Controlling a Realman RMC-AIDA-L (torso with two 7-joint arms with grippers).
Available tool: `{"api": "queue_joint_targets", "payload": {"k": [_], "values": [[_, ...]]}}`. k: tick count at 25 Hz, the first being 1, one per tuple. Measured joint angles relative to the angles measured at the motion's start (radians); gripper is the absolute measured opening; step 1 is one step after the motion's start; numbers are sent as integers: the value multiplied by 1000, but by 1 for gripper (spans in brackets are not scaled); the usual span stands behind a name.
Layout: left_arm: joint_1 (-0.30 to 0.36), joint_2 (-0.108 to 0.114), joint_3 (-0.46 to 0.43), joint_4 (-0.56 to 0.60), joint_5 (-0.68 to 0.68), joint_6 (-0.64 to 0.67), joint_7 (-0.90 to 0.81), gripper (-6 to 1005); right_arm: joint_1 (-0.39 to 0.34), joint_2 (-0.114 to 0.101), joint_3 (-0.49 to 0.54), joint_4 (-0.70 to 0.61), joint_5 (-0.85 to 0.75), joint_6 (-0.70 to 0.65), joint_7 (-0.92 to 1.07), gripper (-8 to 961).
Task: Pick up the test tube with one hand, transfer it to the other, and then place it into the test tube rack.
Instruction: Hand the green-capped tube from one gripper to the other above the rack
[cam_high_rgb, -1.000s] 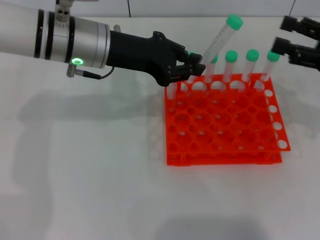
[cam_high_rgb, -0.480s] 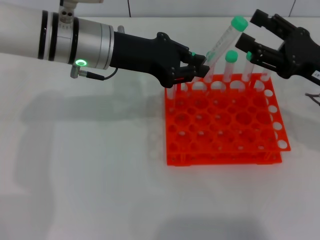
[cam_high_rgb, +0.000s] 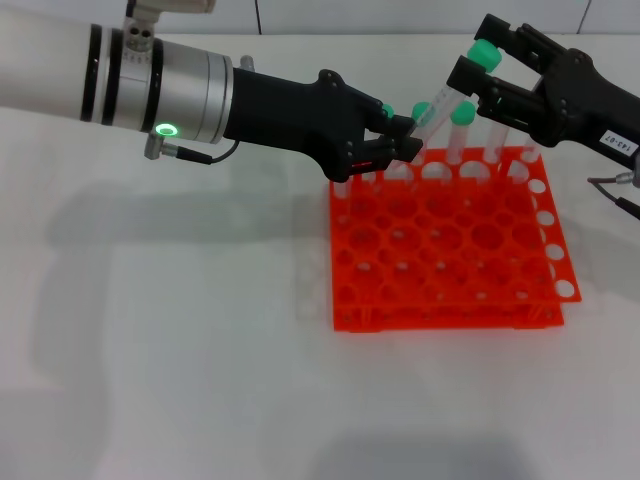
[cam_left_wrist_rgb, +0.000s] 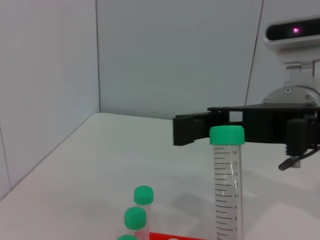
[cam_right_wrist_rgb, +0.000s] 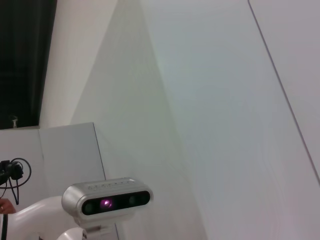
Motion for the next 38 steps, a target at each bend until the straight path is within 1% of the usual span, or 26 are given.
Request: {"api": "queue_joint_targets", "payload": {"k": [17,23,28,34,38], "values": [[9,-5,1,15,0,-6,0,231,-4,3,0,0,-3,15,-23,720],[11,-7,1,15,0,-4,-3,234,-3,4,0,0,-2,15,-35,505],[11,-11,1,15,0,-6,-4,236,-3,5,0,0,-4,15,-41,274],[12,-14,1,15,0,-12,-7,239,-3,4,0,0,-5,13,-46,249],[17,-24,1,40,3,-22,-57,241,-3,2,1,0,-3,13,-46,249]]}}
